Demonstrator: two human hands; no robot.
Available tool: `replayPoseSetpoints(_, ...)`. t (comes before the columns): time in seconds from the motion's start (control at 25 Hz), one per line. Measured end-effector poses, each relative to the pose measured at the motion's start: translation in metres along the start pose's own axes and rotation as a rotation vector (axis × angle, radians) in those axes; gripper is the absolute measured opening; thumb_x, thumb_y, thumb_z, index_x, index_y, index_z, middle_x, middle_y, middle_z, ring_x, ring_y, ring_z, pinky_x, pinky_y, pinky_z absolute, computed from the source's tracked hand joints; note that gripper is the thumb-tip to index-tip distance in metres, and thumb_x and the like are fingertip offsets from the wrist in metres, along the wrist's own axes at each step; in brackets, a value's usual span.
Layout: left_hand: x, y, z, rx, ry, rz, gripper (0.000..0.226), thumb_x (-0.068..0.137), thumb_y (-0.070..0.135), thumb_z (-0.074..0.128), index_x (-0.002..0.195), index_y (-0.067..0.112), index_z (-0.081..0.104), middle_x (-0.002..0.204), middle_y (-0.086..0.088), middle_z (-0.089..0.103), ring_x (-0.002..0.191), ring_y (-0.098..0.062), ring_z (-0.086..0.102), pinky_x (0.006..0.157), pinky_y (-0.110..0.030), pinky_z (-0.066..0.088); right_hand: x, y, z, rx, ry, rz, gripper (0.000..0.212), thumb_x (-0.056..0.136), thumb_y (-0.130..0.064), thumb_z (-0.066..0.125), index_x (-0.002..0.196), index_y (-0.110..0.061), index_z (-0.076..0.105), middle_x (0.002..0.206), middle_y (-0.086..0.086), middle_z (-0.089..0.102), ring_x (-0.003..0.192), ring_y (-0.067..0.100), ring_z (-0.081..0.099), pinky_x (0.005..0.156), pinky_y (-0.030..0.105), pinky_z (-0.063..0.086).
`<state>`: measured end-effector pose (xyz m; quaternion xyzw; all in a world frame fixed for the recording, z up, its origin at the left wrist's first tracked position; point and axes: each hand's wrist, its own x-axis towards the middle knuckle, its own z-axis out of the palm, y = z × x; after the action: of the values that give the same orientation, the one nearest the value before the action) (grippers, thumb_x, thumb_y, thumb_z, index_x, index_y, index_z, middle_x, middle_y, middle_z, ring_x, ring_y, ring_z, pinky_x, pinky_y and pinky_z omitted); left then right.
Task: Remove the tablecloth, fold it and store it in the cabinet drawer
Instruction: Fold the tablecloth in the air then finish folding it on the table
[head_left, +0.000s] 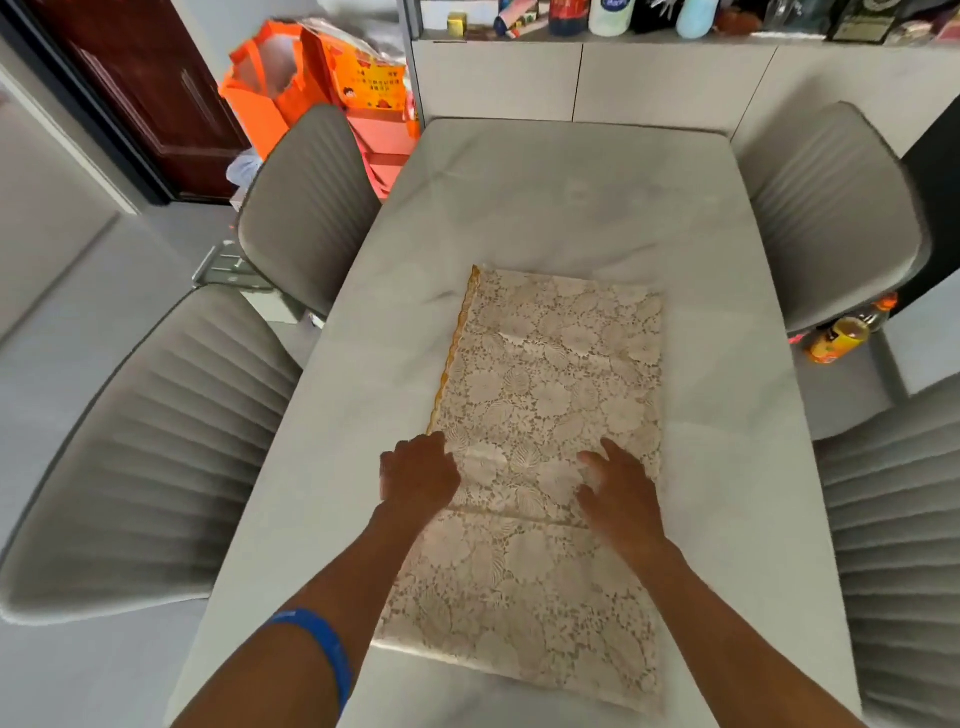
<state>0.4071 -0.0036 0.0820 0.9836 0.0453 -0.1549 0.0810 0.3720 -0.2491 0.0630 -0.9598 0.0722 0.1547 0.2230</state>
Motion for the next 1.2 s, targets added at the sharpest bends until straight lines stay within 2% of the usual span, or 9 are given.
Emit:
replayPoseSetpoints(0.16,0.075,0.004,0.015,0.112,0.093,-0.026,0.035,0.098,0.038,0.038,0.114,0.011,0.054,0.111,-0.007,0.062,0.105,-0.028,0.058,0.087,-0.040,0.044,0.053,-0.003,0.025,-0.094,0.055,-0.117,0.049,0.098,-0.038,0.046,0.145,-0.030,0.041,0.163,0.000,0.020,0.149,0.027,0.020,0.119,0.045,0.023)
replayPoseSetpoints(0.28,0.112,0.006,0.017,-0.052,0.164,-0.056,0.040,0.100,0.040,0.037,0.118,0.012,0.060,0.115,-0.009,0.061,0.109,-0.029,0.056,0.090,-0.043,0.044,0.064,-0.005,0.045,-0.191,0.068,-0.098,0.055,0.097,-0.046,0.041,0.148,-0.029,0.034,0.163,0.002,0.021,0.148,0.026,0.021,0.118,0.043,0.023)
replayPoseSetpoints(0.48,0.139,0.011,0.021,-0.340,0.152,-0.159,0.029,0.094,0.042,0.054,0.101,0.016,0.064,0.113,-0.006,0.057,0.109,-0.028,0.055,0.087,-0.038,0.045,0.063,-0.007,0.052,-0.152,0.079,-0.038,0.054,0.094,-0.047,0.046,0.145,-0.031,0.038,0.162,-0.001,0.021,0.149,0.026,0.016,0.118,0.045,0.017)
replayPoseSetpoints(0.6,0.146,0.004,0.027,-0.577,0.151,-0.263,0.023,0.090,0.035,0.060,0.092,0.013,0.064,0.111,-0.009,0.059,0.097,-0.031,0.063,0.081,-0.031,0.045,0.061,-0.009,0.052,-0.158,0.113,-0.055,0.053,0.092,-0.046,0.049,0.142,-0.029,0.042,0.160,0.001,0.027,0.148,0.027,0.019,0.116,0.047,0.020)
replayPoseSetpoints(0.72,0.147,-0.004,0.028,-0.646,0.142,-0.262,0.020,0.086,0.031,0.061,0.084,0.011,0.062,0.094,-0.013,0.069,0.080,-0.033,0.069,0.086,-0.038,0.051,0.059,-0.009,0.055,-0.175,0.134,-0.064,0.054,0.093,-0.047,0.047,0.143,-0.028,0.041,0.162,0.002,0.025,0.149,0.028,0.017,0.119,0.049,0.019)
replayPoseSetpoints(0.92,0.142,-0.011,0.025,-0.676,0.172,-0.226,0.017,0.083,0.022,0.063,0.078,0.006,0.061,0.068,-0.006,0.065,0.061,-0.023,0.061,0.051,-0.024,0.039,0.057,-0.009,0.056,-0.197,0.109,-0.059,0.056,0.096,-0.049,0.041,0.147,-0.027,0.035,0.164,0.004,0.018,0.151,0.028,0.012,0.121,0.049,0.014)
replayPoseSetpoints(1.04,0.136,-0.013,0.019,-0.754,0.180,-0.238,0.018,0.081,0.019,0.067,0.095,0.009,0.062,0.076,0.002,0.062,0.069,-0.018,0.062,0.059,-0.022,0.046,0.053,-0.006,0.046,-0.132,0.231,0.144,0.058,0.093,-0.043,0.048,0.145,-0.021,0.035,0.161,0.011,0.024,0.145,0.034,0.025,0.115,0.052,0.028)
replayPoseSetpoints(1.12,0.135,-0.012,0.019,-0.712,0.115,-0.317,0.033,0.078,0.026,0.067,0.108,0.012,0.061,0.091,-0.003,0.068,0.087,-0.024,0.066,0.078,-0.032,0.054,0.051,0.003,0.036,-0.027,0.304,0.399,0.065,0.089,-0.040,0.055,0.144,-0.018,0.030,0.155,0.015,0.030,0.136,0.039,0.035,0.106,0.054,0.036)
replayPoseSetpoints(1.2,0.130,-0.010,0.024,-0.640,0.057,-0.321,0.030,0.083,0.029,0.061,0.105,0.010,0.065,0.099,-0.008,0.071,0.095,-0.029,0.066,0.085,-0.039,0.054,0.048,0.015,0.028,0.057,0.343,0.594,0.062,0.086,-0.037,0.060,0.138,-0.014,0.036,0.141,0.019,0.043,0.122,0.041,0.044,0.096,0.053,0.041)
